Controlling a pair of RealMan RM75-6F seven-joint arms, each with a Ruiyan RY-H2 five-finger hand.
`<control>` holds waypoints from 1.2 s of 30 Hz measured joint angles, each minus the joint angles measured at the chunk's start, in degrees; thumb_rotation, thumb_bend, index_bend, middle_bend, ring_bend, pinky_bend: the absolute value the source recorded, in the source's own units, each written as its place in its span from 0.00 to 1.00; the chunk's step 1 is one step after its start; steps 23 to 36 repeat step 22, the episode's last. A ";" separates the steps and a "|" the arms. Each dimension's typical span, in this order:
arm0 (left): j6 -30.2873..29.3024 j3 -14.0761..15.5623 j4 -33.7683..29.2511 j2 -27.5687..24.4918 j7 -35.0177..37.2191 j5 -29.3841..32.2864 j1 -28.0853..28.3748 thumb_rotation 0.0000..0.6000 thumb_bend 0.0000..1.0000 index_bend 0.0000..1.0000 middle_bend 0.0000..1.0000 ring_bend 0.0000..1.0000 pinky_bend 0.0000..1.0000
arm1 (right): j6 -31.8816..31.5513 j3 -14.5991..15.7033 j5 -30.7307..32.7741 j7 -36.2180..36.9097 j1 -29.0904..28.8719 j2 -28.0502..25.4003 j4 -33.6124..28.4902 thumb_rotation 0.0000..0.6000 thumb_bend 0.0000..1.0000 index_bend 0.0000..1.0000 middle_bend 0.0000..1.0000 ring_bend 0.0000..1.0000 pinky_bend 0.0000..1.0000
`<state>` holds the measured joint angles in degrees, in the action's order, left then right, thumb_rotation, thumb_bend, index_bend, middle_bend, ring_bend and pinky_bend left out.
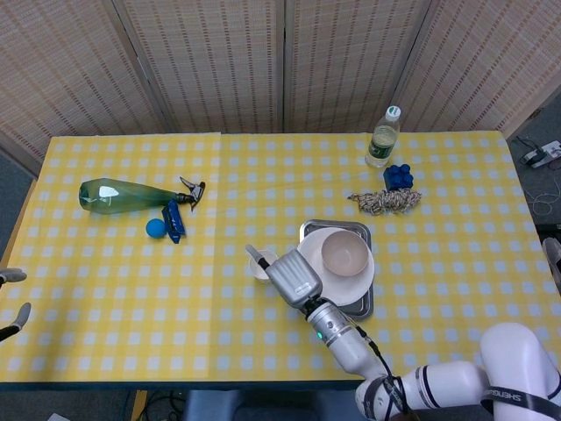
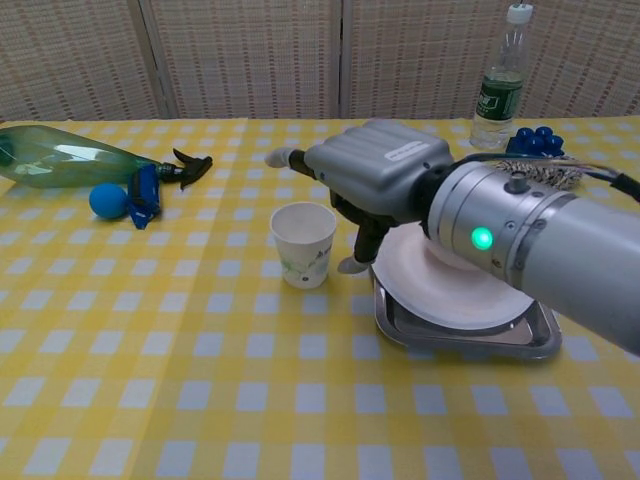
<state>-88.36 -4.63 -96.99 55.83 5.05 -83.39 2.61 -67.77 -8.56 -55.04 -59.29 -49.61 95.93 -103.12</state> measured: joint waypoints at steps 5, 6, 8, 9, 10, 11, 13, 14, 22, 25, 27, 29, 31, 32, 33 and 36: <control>-0.45 0.63 0.19 0.64 -0.57 -2.32 0.09 1.00 0.36 0.44 0.32 0.17 0.36 | -10.46 3.41 -0.99 -5.58 4.43 -8.05 -11.55 1.00 0.05 0.30 0.51 0.61 0.84; -0.54 0.78 0.19 0.79 -0.94 -2.73 0.10 1.00 0.36 0.45 0.32 0.17 0.36 | -12.54 4.38 -1.70 -5.90 5.69 -9.80 -12.99 1.00 0.06 0.31 0.50 0.57 0.79; -0.63 1.16 0.11 1.12 -1.95 -3.48 0.11 1.00 0.36 0.45 0.32 0.17 0.37 | -16.94 7.00 -3.97 -5.83 9.06 -14.13 -15.64 1.00 0.07 0.31 0.46 0.48 0.67; -0.63 1.33 0.05 1.26 -2.41 -3.70 0.12 1.00 0.36 0.45 0.32 0.17 0.37 | -18.59 8.23 -5.05 -5.47 10.67 -16.03 -16.52 1.00 0.07 0.31 0.45 0.46 0.63; -0.61 1.56 -0.07 1.43 -3.03 -3.96 0.12 1.00 0.36 0.45 0.32 0.17 0.37 | -20.12 9.49 -6.17 -4.90 12.34 -17.91 -17.27 1.00 0.07 0.31 0.44 0.43 0.58; -0.58 1.72 -0.18 1.52 -3.50 -4.14 0.11 1.00 0.36 0.45 0.32 0.17 0.37 | -21.95 11.15 -7.72 -3.78 14.56 -20.32 -17.99 1.00 0.08 0.31 0.43 0.42 0.56; -0.57 2.02 -0.46 1.72 -4.63 -4.53 0.09 1.00 0.36 0.45 0.32 0.17 0.37 | -23.78 13.24 -9.86 -1.38 17.34 -23.32 -18.38 1.00 0.08 0.31 0.43 0.42 0.50; -0.62 2.11 -0.60 1.82 -5.11 -4.71 0.07 1.00 0.36 0.45 0.32 0.17 0.37 | -24.52 14.37 -11.12 0.58 18.78 -24.82 -18.26 1.00 0.08 0.31 0.43 0.42 0.49; -1.31 3.33 -0.99 3.37 -8.22 -7.12 -0.28 1.00 0.36 0.45 0.32 0.18 0.37 | -28.40 18.66 -18.13 20.01 27.76 -30.12 -11.45 1.00 0.10 0.31 0.42 0.41 0.49; -1.31 3.33 -0.99 3.37 -8.22 -7.12 -0.28 1.00 0.36 0.45 0.32 0.18 0.37 | -28.40 18.66 -18.13 20.01 27.76 -30.12 -11.45 1.00 0.10 0.31 0.42 0.41 0.49; -1.31 3.33 -0.99 3.37 -8.22 -7.12 -0.28 1.00 0.36 0.45 0.32 0.18 0.37 | -28.40 18.66 -18.13 20.01 27.76 -30.12 -11.45 1.00 0.10 0.31 0.42 0.41 0.49; -1.31 3.33 -0.99 3.37 -8.22 -7.12 -0.28 1.00 0.36 0.45 0.32 0.18 0.37 | -28.40 18.66 -18.13 20.01 27.76 -30.12 -11.45 1.00 0.10 0.31 0.42 0.41 0.49; -1.31 3.33 -0.99 3.37 -8.22 -7.12 -0.28 1.00 0.36 0.45 0.32 0.18 0.37 | -28.40 18.66 -18.13 20.01 27.76 -30.12 -11.45 1.00 0.10 0.31 0.42 0.41 0.49; -1.31 3.33 -0.99 3.37 -8.22 -7.12 -0.28 1.00 0.36 0.45 0.32 0.18 0.37 | -28.40 18.66 -18.13 20.01 27.76 -30.12 -11.45 1.00 0.10 0.31 0.42 0.41 0.49; -1.31 3.33 -0.99 3.37 -8.22 -7.12 -0.28 1.00 0.36 0.45 0.32 0.18 0.37 | -28.40 18.66 -18.13 20.01 27.76 -30.12 -11.45 1.00 0.10 0.31 0.42 0.41 0.49; -1.31 3.33 -0.99 3.37 -8.22 -7.12 -0.28 1.00 0.36 0.45 0.32 0.18 0.37 | -28.40 18.66 -18.13 20.01 27.76 -30.12 -11.45 1.00 0.10 0.31 0.42 0.41 0.49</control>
